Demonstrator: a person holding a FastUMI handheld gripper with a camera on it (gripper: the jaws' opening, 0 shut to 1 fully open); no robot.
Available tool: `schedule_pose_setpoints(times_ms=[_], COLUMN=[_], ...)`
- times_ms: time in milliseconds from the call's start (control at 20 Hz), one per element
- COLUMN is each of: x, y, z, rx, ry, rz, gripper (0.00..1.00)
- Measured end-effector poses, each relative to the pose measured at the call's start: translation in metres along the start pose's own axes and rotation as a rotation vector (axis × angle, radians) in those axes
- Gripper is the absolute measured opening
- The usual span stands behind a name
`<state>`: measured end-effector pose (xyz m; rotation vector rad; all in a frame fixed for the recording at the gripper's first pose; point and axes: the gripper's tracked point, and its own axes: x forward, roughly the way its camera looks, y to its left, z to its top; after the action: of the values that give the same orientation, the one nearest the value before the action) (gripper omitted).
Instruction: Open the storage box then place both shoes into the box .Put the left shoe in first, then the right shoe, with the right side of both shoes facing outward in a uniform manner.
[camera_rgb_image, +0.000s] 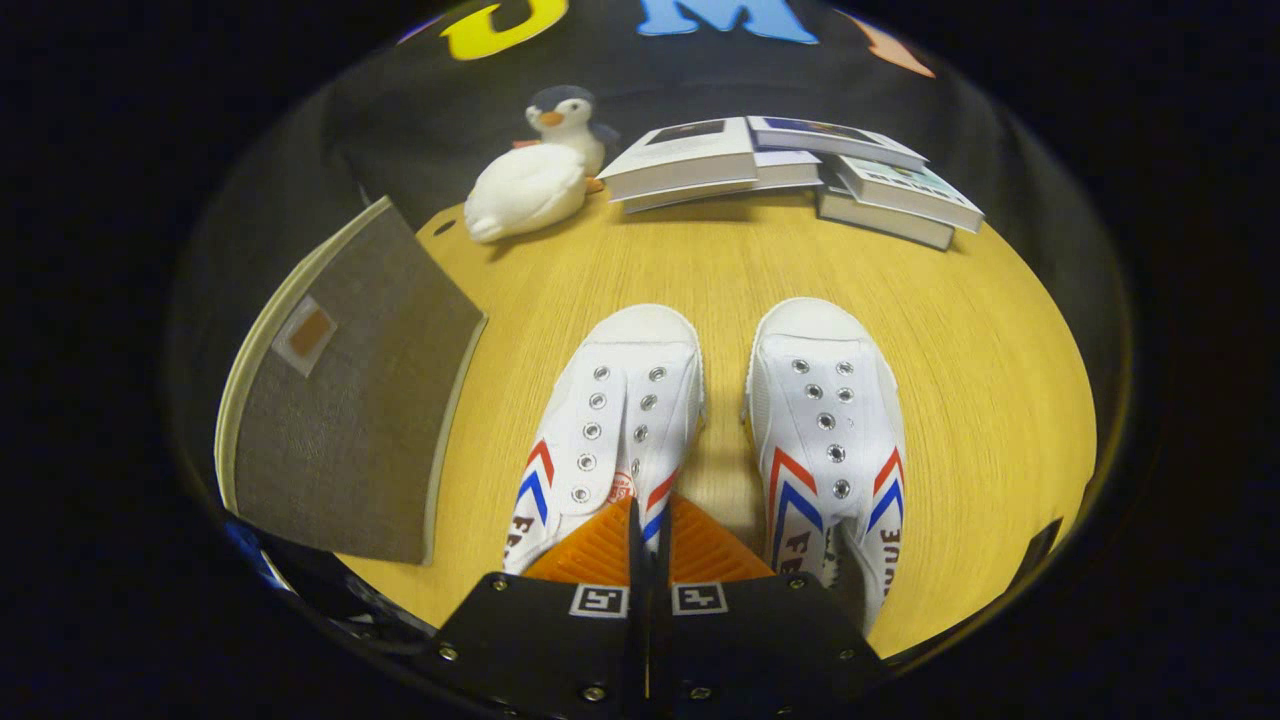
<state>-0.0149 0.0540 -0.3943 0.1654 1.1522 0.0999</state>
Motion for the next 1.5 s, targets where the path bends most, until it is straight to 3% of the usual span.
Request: schedule_pose_setpoints(times_ms=[150, 500, 1000, 1500], x=[-0.005, -0.041, -0.105, -0.117], y=[0.006, 0.026, 0.091, 0.174], z=[0.006, 0.033, 0.081, 0.106], rx=[0.114, 0.187, 0.163, 0.113], ry=[0.003, -0.062, -0.124, -0.146], rz=[0.035, 0.092, 0.182, 0.27], gripper=[0.02, 0.01, 0.01, 0.01])
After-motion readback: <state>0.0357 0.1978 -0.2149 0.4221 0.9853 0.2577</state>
